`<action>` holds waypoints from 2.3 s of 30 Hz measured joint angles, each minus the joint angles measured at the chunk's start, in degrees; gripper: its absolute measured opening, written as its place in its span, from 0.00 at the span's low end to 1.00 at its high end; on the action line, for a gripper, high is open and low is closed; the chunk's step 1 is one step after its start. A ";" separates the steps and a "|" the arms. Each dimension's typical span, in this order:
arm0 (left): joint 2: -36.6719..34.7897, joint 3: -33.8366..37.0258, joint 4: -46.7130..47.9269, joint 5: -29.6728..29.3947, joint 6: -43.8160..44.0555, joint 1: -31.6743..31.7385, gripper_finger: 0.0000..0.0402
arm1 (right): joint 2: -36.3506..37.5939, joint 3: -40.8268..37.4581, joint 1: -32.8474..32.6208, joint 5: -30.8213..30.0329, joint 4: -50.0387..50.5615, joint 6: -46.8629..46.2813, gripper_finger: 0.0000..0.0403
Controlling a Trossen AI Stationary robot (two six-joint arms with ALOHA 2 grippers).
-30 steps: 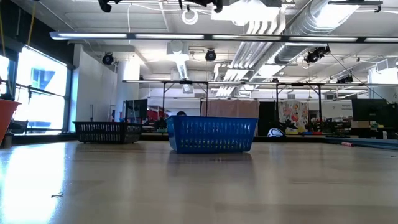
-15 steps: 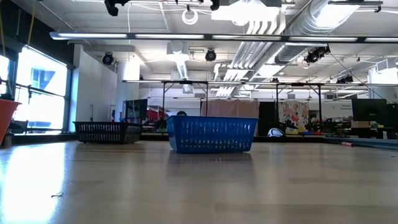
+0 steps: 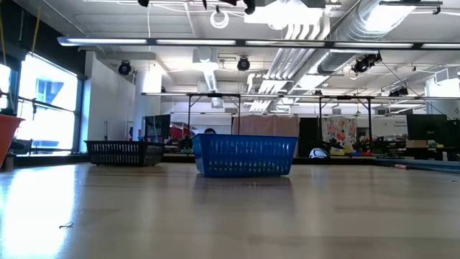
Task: Sort crayons
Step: Put the violet crayon into the orange basket
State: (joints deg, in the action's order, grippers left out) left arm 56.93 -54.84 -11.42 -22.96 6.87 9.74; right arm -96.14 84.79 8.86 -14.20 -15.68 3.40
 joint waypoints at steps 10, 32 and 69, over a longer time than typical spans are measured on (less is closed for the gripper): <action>4.49 -2.35 0.06 -0.05 -1.60 0.04 0.44 | 0.00 0.00 -0.02 0.96 1.02 0.02 0.01; 5.99 -3.81 1.40 9.30 -2.65 2.54 0.05 | -0.01 0.02 -0.01 2.92 1.71 0.55 0.01; -13.10 -3.72 63.29 46.65 29.98 -12.64 0.02 | 6.36 0.02 2.80 3.30 25.41 -21.94 0.36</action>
State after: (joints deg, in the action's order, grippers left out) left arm 43.83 -58.57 51.87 23.69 36.86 -2.90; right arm -89.78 84.82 11.67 -10.90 9.74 -18.54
